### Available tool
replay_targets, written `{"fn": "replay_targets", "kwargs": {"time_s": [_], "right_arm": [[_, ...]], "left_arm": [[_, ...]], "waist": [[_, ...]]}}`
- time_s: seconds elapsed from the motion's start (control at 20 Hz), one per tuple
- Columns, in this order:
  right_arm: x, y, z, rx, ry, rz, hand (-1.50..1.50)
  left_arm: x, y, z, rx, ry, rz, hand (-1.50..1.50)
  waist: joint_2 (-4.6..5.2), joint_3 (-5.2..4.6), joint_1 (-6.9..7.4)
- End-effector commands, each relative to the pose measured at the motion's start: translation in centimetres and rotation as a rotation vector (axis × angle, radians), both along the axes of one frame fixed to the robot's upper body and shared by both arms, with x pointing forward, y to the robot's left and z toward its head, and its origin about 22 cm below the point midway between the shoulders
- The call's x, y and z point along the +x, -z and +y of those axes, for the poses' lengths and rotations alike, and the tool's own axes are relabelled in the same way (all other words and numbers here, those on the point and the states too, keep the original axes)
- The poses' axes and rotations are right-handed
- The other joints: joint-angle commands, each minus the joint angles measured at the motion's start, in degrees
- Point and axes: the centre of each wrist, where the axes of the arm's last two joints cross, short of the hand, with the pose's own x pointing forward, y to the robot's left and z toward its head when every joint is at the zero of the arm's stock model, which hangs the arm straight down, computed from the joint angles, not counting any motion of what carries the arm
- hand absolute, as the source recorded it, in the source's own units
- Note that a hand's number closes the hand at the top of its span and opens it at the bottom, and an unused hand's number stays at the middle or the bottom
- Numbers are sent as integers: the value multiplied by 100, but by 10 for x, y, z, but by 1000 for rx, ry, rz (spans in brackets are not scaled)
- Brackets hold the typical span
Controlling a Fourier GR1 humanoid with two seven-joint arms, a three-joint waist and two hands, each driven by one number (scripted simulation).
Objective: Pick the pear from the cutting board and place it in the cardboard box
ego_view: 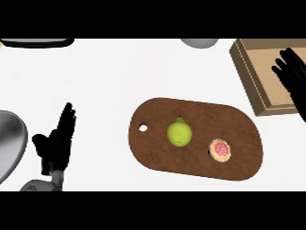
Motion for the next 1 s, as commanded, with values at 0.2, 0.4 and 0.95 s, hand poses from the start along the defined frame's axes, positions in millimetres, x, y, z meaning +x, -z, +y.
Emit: {"fn": "replay_targets", "kwargs": {"time_s": [0.2,0.4,0.95], "right_arm": [[31,-111,9,-174,154,-45,-150],[32,-111,14,-548,153,196,-150],[30,-122,90,-859,-247,96,-150]], "left_arm": [[43,-79,13,300,352,-290,0],[43,-96,-2,313,507,-305,0],[53,-107,10,325,509,-307,0]], "waist": [[3,119,198],[15,123,252],[57,140,180]]}}
